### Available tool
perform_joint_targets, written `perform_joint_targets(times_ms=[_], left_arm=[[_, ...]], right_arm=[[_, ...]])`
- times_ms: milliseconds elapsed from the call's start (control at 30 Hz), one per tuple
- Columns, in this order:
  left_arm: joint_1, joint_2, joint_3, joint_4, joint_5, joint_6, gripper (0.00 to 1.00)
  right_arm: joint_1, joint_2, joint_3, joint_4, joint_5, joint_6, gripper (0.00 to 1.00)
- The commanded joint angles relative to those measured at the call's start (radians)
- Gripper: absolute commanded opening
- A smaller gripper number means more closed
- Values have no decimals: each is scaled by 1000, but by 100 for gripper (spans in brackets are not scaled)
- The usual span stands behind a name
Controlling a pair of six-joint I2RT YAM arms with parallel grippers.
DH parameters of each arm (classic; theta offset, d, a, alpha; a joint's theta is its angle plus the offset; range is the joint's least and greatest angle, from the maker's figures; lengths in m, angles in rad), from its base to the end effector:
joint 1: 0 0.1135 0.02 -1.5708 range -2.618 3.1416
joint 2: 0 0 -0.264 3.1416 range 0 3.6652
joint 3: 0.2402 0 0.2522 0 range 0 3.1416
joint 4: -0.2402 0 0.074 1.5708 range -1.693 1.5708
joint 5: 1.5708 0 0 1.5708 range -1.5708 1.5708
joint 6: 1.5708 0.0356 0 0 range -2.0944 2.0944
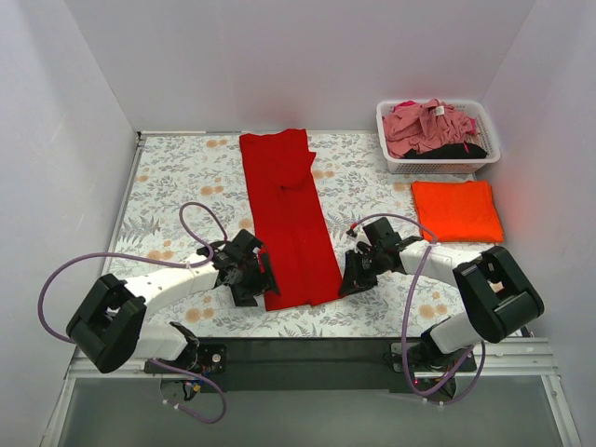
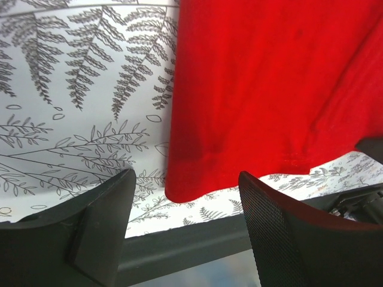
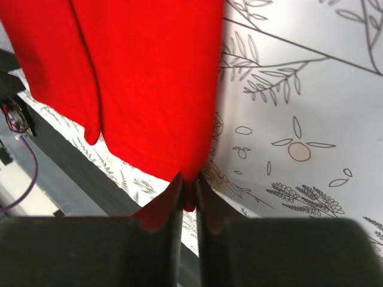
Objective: Fold and stack the t-shirts
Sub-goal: Fold the tshirt
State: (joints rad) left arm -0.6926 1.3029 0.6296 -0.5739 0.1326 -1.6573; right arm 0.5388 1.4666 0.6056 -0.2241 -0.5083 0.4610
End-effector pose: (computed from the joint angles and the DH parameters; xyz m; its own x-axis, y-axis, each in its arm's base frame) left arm 0.1615 -0.1401 0.1586 -0.5998 -0.7855 0.1524 -0.7844 0.5396 -0.3060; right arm 0.2029 0.1415 0.1364 -0.9660 -0.1247 -0.2266 -0.2384 0.7690 0.5931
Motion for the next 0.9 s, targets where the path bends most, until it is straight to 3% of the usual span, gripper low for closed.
perform_joint_targets(times_ms=[0,100,233,700,867], left_arm=[[-16,10,-13,-14,32,-6,68],[-21,12,-4,-17,27,-10,67],[-30,22,5,-27,19,-12,62],[-54,107,7,-41,1,-2,30],[-59,108,1,-59,-8,-7,0]], right_arm=[[7,17,-24,-9,25,-19,15],[7,20,-24,-4,22,-22,1],[7,23,-24,-1,14,-27,1],[7,29,-17,0,8,-35,1],[7,31,-21,-6,-2,-42,1]])
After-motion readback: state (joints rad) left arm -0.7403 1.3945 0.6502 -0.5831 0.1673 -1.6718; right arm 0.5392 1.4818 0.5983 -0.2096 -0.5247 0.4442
